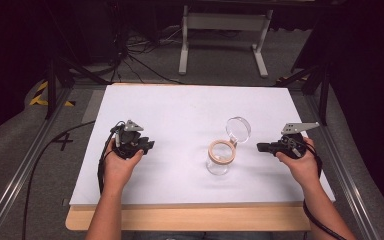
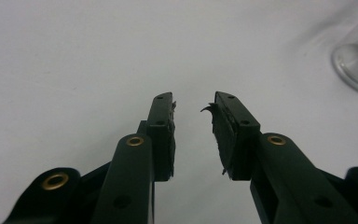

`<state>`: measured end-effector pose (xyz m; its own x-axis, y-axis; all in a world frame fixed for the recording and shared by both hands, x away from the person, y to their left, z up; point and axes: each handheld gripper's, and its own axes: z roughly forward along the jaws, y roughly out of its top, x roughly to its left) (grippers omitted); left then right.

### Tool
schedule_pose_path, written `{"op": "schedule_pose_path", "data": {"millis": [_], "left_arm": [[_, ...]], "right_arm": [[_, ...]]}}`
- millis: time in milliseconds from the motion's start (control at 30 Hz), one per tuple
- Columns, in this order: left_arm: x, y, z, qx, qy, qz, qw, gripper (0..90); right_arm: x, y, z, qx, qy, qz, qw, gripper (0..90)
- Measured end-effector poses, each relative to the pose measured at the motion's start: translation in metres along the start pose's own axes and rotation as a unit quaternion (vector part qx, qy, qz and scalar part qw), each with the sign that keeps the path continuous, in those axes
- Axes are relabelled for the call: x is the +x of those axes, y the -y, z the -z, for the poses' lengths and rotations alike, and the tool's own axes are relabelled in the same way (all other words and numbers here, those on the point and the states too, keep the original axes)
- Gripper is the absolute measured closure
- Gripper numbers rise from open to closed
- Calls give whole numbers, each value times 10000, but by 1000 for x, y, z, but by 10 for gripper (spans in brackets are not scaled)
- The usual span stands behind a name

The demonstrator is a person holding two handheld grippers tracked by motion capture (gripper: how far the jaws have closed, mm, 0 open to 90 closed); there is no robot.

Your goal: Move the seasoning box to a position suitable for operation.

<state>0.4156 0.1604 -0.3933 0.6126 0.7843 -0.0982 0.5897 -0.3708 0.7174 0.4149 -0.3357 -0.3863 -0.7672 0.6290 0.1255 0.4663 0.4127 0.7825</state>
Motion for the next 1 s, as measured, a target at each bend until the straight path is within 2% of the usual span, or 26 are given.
{"op": "schedule_pose_path", "data": {"millis": [133, 200, 267, 400, 500, 533, 600, 700, 867, 933, 967, 1000], "left_arm": [[-11, -7, 1, 59, 218, -55, 9997, 682], [-16, -9, 1, -75, 290, -53, 9995, 684], [-21, -12, 2, -62, 244, -172, 9995, 693], [-32, -18, -1, -88, 376, -240, 9990, 742], [-44, -23, -9, 103, 199, -511, 9984, 745], [-48, -24, -12, 96, 166, -552, 9983, 726], [-55, -28, -15, 81, 199, -748, 9970, 705], [-65, -33, -22, 160, 464, -777, 9958, 728], [-74, -38, -32, 121, 535, -795, 9953, 743], [-79, -40, -38, 31, 531, -960, 9940, 748], [-79, -42, -40, 93, 628, -1001, 9930, 754], [-79, -43, -44, 146, 838, -962, 9917, 772]], "right_arm": [[1, -2, 5, -66, -35, 19, 10000, 894], [2, -3, 5, -73, -42, 40, 10000, 894], [3, -3, 5, -68, -39, 62, 10000, 894], [5, -3, 7, -75, -43, 64, 9999, 893], [7, -3, 11, -84, -25, 78, 9999, 893], [8, -3, 12, -99, -30, 93, 9999, 892], [10, -4, 14, -114, -33, 122, 9999, 892], [14, -3, 17, -108, -20, 151, 9998, 892], [16, 2, 22, -78, 30, 161, 9998, 892], [17, 5, 25, -59, 50, 138, 9999, 892], [18, 7, 27, -67, 75, 151, 9998, 891], [18, 7, 28, -69, 84, 137, 9998, 892]]}}
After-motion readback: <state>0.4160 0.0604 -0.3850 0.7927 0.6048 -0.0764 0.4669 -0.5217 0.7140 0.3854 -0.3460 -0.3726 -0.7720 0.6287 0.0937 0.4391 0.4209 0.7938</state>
